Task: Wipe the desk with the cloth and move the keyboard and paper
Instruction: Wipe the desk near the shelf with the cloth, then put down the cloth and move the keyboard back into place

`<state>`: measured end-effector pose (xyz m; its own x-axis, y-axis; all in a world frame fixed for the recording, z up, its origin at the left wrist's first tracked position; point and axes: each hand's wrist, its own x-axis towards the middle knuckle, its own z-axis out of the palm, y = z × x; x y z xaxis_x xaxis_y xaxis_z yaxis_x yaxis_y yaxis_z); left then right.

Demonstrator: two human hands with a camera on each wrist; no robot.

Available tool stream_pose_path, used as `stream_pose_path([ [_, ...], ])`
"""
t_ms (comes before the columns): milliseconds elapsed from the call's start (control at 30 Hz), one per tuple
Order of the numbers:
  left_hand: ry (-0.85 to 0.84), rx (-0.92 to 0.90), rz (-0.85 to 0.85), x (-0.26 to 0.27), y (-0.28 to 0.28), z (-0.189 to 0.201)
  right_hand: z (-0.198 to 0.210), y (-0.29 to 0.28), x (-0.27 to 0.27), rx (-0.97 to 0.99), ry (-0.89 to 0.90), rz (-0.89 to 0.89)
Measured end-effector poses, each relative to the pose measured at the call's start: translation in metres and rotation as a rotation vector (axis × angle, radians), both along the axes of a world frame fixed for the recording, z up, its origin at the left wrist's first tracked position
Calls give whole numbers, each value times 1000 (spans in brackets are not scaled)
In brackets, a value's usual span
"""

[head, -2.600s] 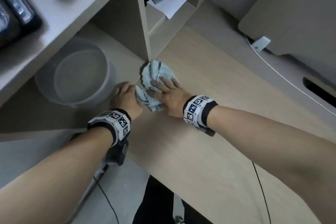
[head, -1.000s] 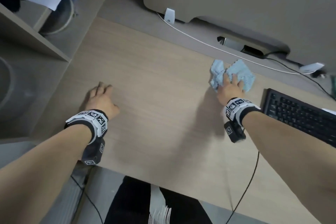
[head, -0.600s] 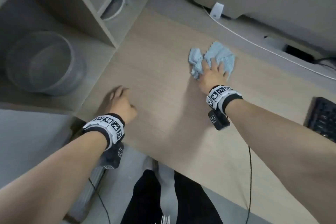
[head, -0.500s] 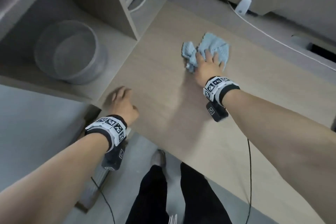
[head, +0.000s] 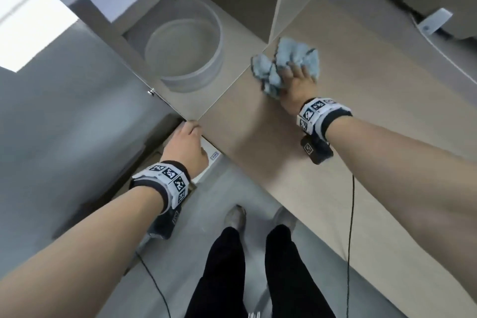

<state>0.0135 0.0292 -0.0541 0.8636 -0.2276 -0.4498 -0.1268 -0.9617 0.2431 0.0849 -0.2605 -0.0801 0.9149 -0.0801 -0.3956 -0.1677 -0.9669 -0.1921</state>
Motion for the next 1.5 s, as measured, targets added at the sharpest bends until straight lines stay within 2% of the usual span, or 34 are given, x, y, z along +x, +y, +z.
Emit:
stream_pose_path([
  [33,6,-5,4,0,-1,0,3,1,14,-12,4,-108],
  [100,25,-9,15,0,0,0,5,29,20,-16,28,-75],
  [167,44,-1,7,1,2,1,3,71,-6,23,33,138],
  [233,61,6,-18,5,4,4,-5,108,-58,74,25,420],
  [300,91,5,-35,6,4,6,-11,112,-104,128,33,585],
  [333,98,6,-46,5,5,6,-14,100,-116,135,10,577],
  [400,96,6,-42,3,4,6,-15,57,-125,106,-39,392],
  [533,122,10,-25,0,0,5,-8,-45,-131,-41,-37,-336],
  [600,134,23,-33,-3,-4,5,-5,-50,-138,-73,25,-544],
  [667,140,34,-37,-6,-6,3,-2,-15,-146,-125,28,-484],
  [800,135,37,-47,-6,-5,4,7,83,-160,-1,-62,67],
  [867,125,37,-67,-2,-1,5,16,106,-150,84,-86,164],
  [1067,38,-20,-35,8,7,13,41,96,-82,155,-250,6],
  [1167,16,-51,-33,6,6,21,48,91,-70,154,-193,23],
  [1267,18,-75,-38,4,-4,33,56,83,-80,197,-148,0],
  [1367,37,-104,-47,4,-32,45,69,53,-105,224,-220,-96],
  [1500,65,-150,-51,-6,-108,59,76,-36,-161,247,-220,-319],
])
